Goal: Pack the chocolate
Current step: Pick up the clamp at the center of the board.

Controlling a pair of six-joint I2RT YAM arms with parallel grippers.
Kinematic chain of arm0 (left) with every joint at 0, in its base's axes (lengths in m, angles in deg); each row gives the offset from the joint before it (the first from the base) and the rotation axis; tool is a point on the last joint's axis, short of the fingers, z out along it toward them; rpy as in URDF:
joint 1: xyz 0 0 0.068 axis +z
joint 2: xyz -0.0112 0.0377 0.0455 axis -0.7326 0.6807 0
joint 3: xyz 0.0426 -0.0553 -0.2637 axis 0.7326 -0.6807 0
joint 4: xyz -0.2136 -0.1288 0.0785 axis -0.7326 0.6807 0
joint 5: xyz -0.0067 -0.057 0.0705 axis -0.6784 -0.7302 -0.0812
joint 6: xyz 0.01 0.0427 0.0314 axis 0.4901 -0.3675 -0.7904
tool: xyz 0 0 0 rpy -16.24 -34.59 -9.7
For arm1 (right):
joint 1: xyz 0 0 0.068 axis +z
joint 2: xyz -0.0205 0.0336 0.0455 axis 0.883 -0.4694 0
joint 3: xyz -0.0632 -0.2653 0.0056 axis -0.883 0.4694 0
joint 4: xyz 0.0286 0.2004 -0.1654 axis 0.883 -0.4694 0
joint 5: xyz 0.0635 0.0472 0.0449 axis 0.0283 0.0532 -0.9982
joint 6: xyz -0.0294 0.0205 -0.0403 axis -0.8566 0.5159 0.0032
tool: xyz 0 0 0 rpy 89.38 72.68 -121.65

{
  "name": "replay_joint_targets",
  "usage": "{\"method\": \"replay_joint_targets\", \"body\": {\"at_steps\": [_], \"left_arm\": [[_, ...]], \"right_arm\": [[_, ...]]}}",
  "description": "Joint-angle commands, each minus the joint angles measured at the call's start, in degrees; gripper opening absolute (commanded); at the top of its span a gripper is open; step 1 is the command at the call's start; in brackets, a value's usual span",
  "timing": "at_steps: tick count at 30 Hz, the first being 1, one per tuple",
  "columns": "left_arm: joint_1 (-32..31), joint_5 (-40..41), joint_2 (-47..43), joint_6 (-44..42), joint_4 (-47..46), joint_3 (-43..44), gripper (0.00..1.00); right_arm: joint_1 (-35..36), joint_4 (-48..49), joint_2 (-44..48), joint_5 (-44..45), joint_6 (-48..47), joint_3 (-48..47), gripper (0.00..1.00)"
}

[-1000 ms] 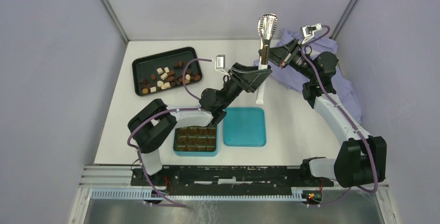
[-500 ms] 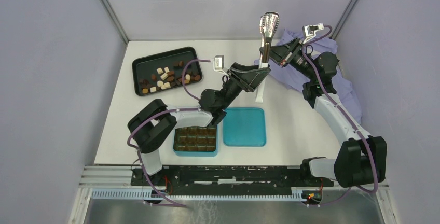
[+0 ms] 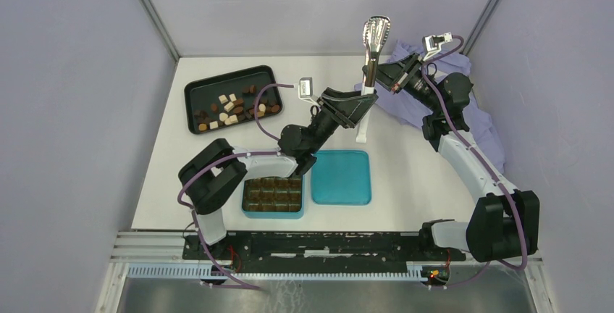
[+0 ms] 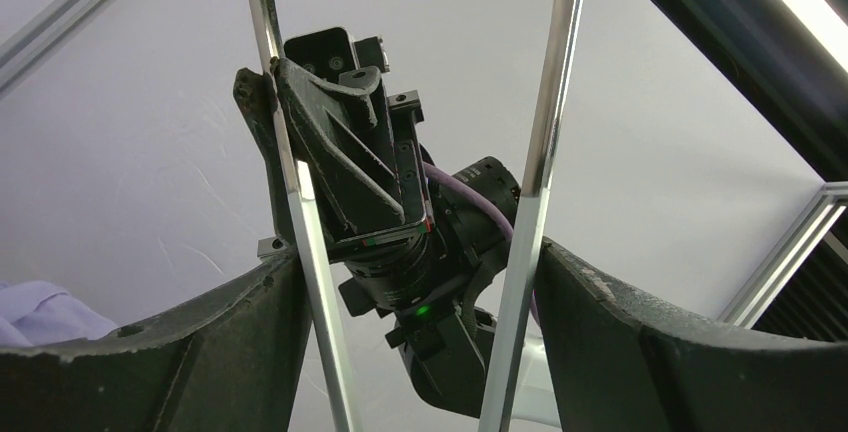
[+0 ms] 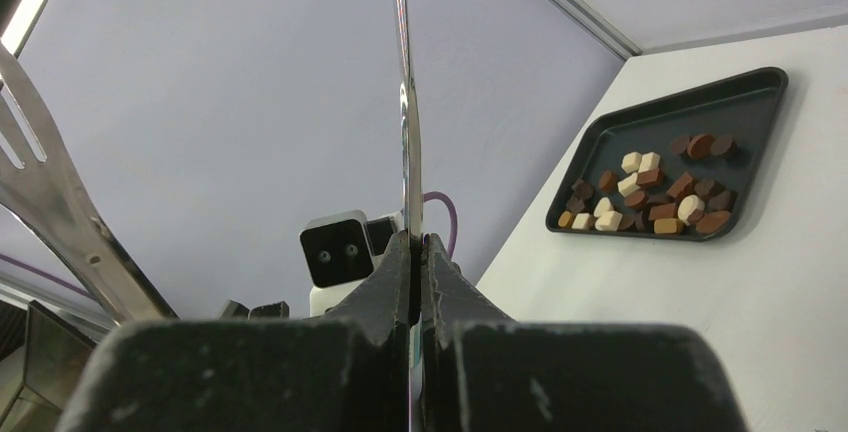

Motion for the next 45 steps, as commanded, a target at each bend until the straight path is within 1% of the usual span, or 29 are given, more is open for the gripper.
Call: {"method": "replay_joint_targets", "body": {"at_steps": [1, 4, 11, 16, 21, 24, 27, 34, 39, 42, 45], "left_arm": [[-0.8, -0.77, -0.37, -4.62, -5.75, 2.67, 0.82], [-0.8, -2.41, -0.09, -5.13, -5.72, 2.86, 0.81], [-0.76, -2.76, 0.12, -5.94, -5.8, 2.88, 0.77], [-0.71, -2.07, -0.29, -5.48, -5.68, 2.77, 0.65], [-0.55, -1.83, -1.14, -5.28, -6.18, 2.0, 0.58], [-0.01, -1.54, -2.15, -4.99, -7.17, 0.74, 0.58], [0.84, -1.35, -3.69, -4.84, -7.65, -0.75, 0.58], [2.18, -1.21, -6.08, -3.79, -7.66, -3.39, 0.58], [3.3, -1.21, -6.99, -1.85, -7.67, -4.69, 0.56], [4.52, -1.26, -7.85, -0.3, -6.42, -5.64, 0.53], [5.89, -1.81, -9.57, 0.77, -1.08, -7.19, 0.5]], "right_arm": [[0.09, 1.51, 0.24, 2.3, -0.06, 0.47, 0.0], [0.31, 0.83, 0.28, 2.25, -0.08, 0.65, 0.0], [0.29, -0.44, 0.42, 2.26, -0.05, 0.82, 0.0], [0.35, -0.86, 0.39, 2.25, -0.17, 1.09, 0.03], [0.26, -0.92, 0.56, 2.17, -0.47, 1.4, 0.12], [0.05, -0.13, 0.79, 1.61, -0.84, 1.61, 0.24], [-0.39, 1.73, 1.08, 0.79, -1.45, 1.62, 0.34], [-1.87, 8.39, 1.5, -1.3, -1.15, 1.62, 0.51], [-3.27, 12.34, 1.92, -3.07, -1.22, 1.79, 0.59], [-5.61, 14.98, 2.22, -4.48, -1.4, 1.97, 0.59], [-8.82, 15.93, 2.44, -6.5, -3.14, 1.75, 0.59]]}}
